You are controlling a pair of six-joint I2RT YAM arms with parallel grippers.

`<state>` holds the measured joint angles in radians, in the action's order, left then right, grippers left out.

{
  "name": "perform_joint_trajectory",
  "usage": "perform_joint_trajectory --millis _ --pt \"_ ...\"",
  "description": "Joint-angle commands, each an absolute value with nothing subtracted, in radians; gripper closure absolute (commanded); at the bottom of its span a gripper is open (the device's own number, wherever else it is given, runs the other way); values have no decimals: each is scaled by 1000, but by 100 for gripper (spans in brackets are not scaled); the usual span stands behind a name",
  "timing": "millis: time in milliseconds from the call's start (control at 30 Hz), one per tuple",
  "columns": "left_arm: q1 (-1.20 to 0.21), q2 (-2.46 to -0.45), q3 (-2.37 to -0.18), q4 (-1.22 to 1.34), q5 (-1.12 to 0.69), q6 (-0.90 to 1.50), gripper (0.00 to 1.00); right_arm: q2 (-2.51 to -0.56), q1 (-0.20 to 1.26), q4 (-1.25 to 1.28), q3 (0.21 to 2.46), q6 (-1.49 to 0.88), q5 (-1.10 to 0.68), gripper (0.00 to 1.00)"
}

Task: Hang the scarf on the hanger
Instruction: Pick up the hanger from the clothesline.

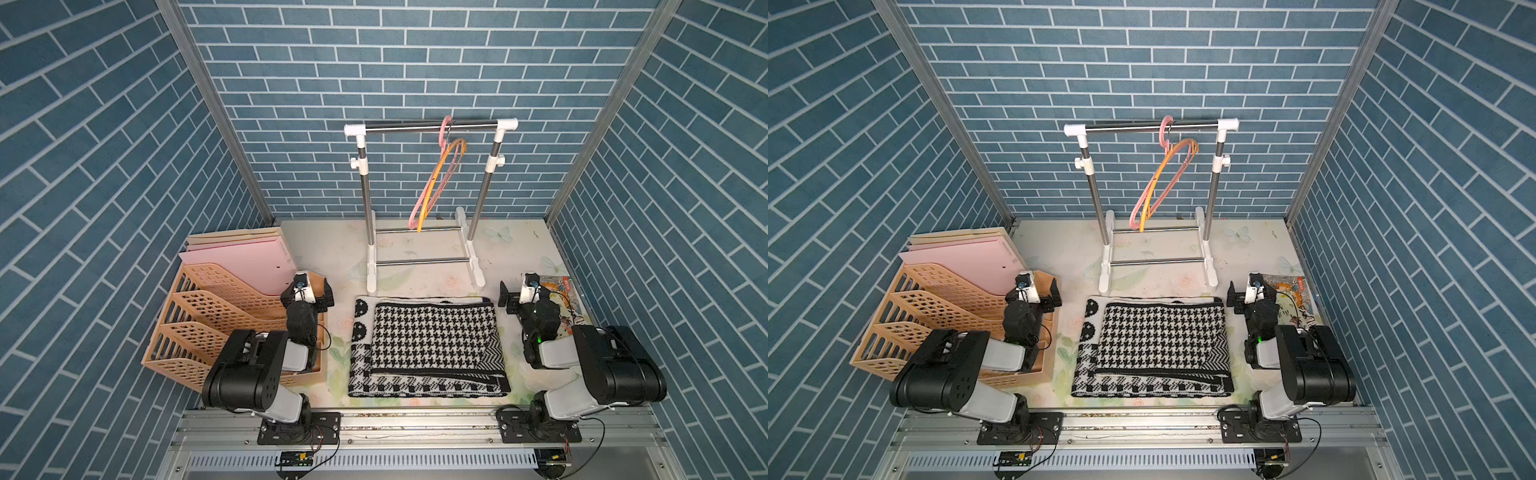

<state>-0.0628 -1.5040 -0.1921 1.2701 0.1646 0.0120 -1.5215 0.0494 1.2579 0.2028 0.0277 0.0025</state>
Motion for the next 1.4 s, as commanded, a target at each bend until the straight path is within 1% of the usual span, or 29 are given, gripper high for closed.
perform_joint_trajectory --millis 0,767,800,867,933,1000,1067,1133,1167,1233,1267,1300,1367 --pt "-54 -1512 -205 1289 175 21 0 -1531 46 1289 218 51 -7 0" --pt "-55 -1510 -205 1289 175 22 0 -1531 45 1284 219 48 -10 0" --pt "-56 -1507 -206 1294 210 25 0 -1532 44 1282 221 44 -5 0" --pt "-73 -1405 -215 1201 374 69 0 -1531 44 1283 221 45 -2 0" --pt "-75 -1204 -254 1000 451 124 0 -1497 47 1276 213 29 52 0" --pt "-73 -1039 -315 803 484 217 1 -1398 46 1172 215 6 121 0" --pt "-71 -904 -374 629 452 317 0 -1276 46 1029 250 -45 211 0" --pt "-70 -814 -398 528 414 460 0 -1162 43 903 281 -185 295 0" --pt "-62 -781 -405 510 313 493 0 -1110 37 835 300 -233 288 0" --pt "-55 -755 -478 461 23 475 6 -1022 36 670 358 -309 221 0" --pt "-58 -767 -541 426 -83 485 8 -991 37 617 384 -325 161 0" --pt "-67 -796 -613 369 -150 506 10 -962 37 573 405 -341 106 0" --pt "-102 -879 -786 232 -254 500 17 -931 41 478 456 -363 8 0"
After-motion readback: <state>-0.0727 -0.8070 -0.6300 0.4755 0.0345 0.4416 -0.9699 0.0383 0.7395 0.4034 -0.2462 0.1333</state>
